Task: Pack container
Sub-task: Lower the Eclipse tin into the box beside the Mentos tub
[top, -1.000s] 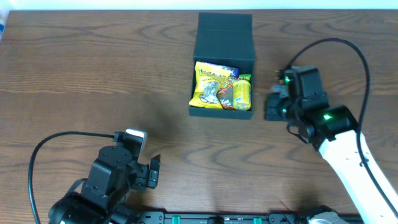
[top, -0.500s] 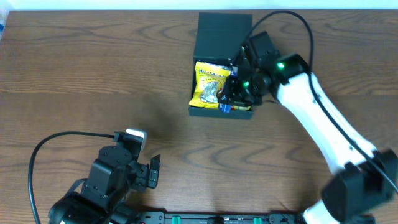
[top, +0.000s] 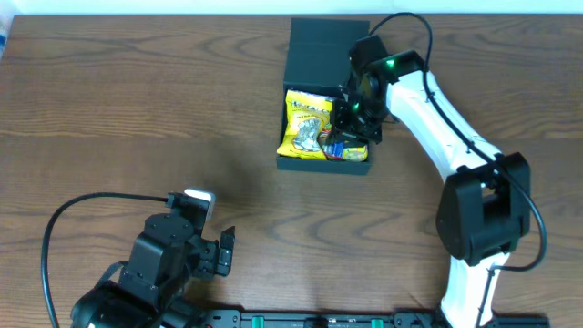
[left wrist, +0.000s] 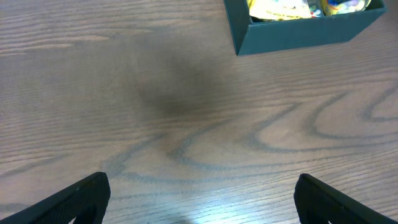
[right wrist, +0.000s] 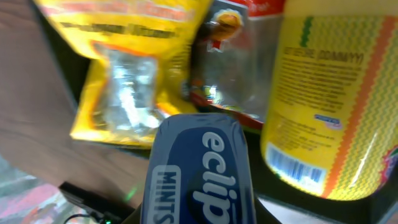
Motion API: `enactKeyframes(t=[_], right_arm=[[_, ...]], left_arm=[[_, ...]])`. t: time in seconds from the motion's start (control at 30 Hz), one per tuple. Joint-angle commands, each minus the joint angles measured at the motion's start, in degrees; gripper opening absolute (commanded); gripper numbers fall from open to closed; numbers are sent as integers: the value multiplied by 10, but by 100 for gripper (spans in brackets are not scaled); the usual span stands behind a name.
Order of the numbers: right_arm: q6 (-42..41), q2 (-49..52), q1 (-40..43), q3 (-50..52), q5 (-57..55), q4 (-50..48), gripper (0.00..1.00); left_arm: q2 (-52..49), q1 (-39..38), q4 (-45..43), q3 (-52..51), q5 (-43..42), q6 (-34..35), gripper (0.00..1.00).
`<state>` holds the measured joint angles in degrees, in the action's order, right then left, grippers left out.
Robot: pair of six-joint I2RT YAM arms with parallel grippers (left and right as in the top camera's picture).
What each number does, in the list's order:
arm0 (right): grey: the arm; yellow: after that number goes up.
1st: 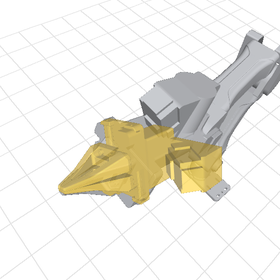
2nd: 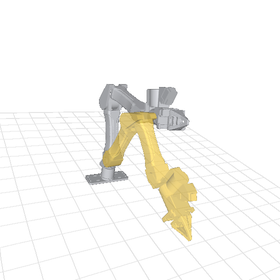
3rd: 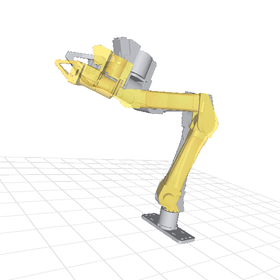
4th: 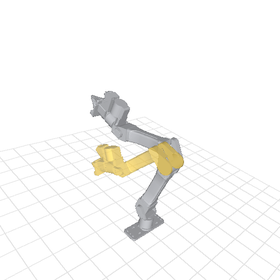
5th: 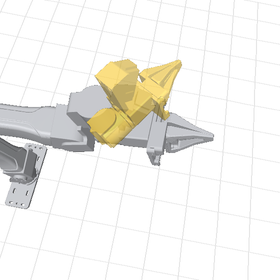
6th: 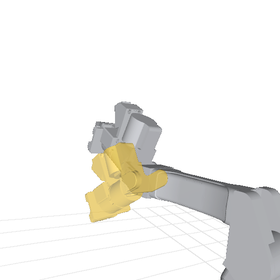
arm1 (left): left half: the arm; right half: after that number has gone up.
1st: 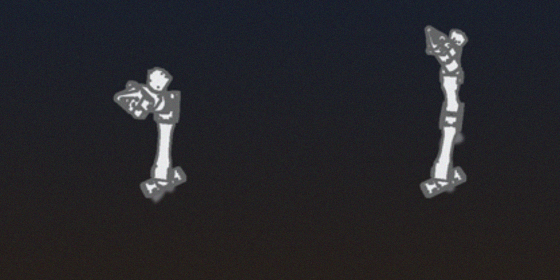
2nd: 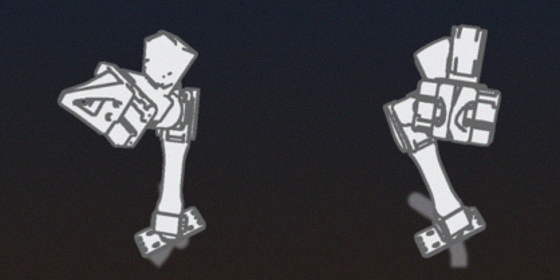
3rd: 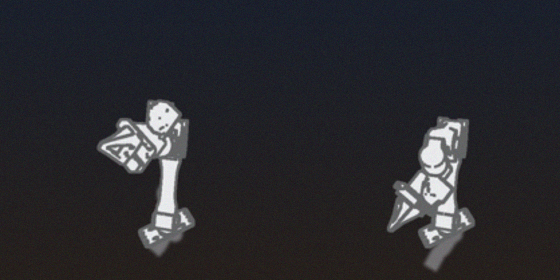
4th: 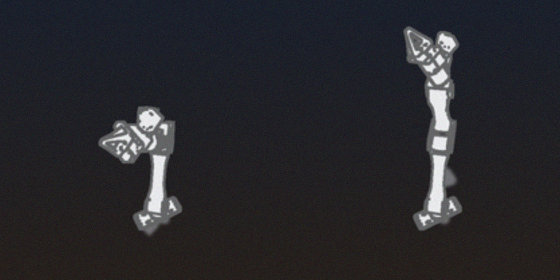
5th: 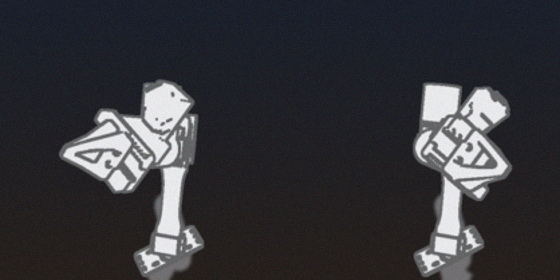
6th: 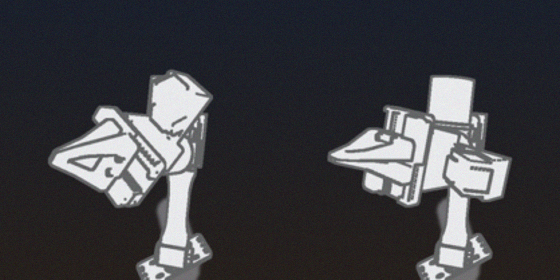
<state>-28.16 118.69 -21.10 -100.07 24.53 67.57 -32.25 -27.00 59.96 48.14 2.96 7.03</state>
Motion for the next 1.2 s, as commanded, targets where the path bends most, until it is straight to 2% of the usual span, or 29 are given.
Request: enactKeyframes(t=[0.0,1.0,1.03,1.1,1.17], right_arm=[[-5,2,3,-14,-42,6,1],[-12,33,-7,-14,-59,-26,1],[-12,33,-7,-14,-59,-28,2],[-12,33,-7,-14,-59,-28,20],[-12,33,-7,-14,-59,-28,27]], left_arm=[[1,3,0,0,0,-6,96],[1,3,0,0,0,-6,96],[1,3,0,0,0,-6,96],[1,3,0,0,0,-6,96],[1,3,0,0,0,-6,96]])
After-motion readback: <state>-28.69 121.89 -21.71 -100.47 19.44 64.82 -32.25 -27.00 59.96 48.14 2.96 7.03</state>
